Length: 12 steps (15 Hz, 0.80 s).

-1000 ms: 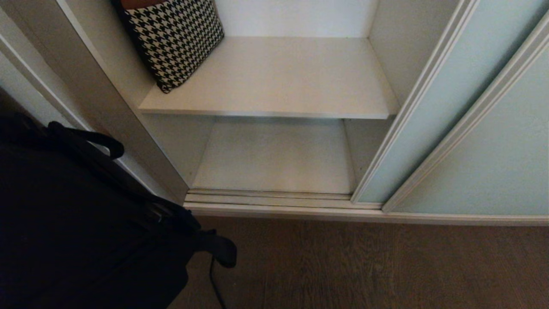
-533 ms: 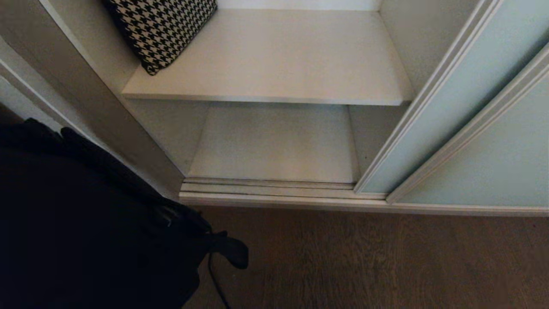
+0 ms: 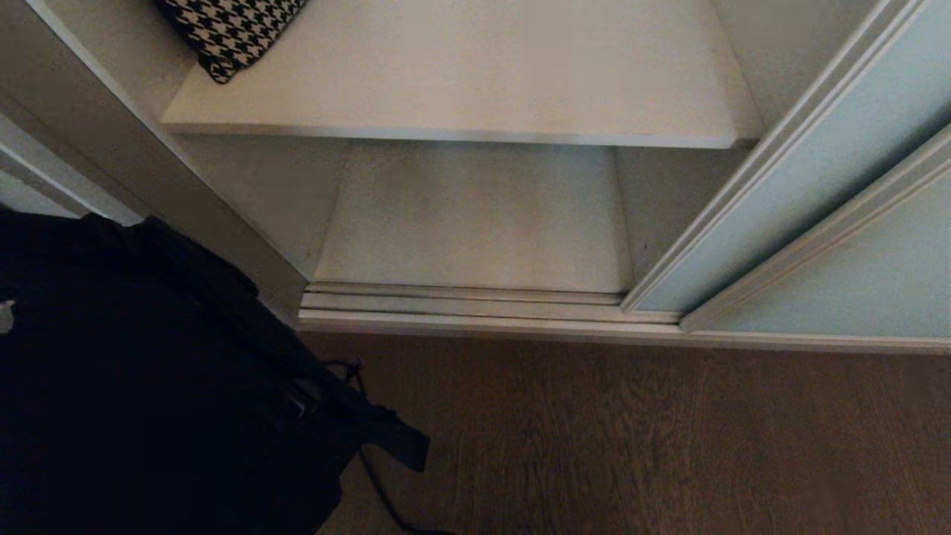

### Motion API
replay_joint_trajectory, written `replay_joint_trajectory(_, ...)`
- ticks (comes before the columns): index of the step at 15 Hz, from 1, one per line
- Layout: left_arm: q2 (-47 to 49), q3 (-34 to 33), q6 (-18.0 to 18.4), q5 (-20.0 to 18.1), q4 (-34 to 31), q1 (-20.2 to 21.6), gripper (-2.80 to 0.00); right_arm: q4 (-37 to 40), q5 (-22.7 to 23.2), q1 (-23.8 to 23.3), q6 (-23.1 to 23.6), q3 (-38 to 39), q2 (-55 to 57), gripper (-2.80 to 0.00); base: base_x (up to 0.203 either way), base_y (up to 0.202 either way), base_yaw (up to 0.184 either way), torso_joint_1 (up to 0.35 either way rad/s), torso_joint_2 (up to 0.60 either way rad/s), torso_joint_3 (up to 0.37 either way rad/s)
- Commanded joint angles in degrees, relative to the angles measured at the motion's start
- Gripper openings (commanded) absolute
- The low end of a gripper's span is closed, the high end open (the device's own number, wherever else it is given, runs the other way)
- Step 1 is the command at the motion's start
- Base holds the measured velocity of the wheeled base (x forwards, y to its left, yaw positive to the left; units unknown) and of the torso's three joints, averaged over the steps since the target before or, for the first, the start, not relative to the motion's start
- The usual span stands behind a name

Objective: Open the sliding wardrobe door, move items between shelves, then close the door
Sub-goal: Place the bag on the lower shelf

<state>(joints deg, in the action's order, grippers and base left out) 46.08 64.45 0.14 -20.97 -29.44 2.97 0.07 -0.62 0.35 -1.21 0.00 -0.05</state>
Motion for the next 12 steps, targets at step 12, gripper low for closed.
replay_joint_trajectory(12,-3.43,-7.23,1.62,-0.92,-0.53,0.01,-2.80,0.01,0.01,0.09,-0.02,0.00,-0.13,-2.80,0.000,0.000,0.000,0.005,0.00,-0.199)
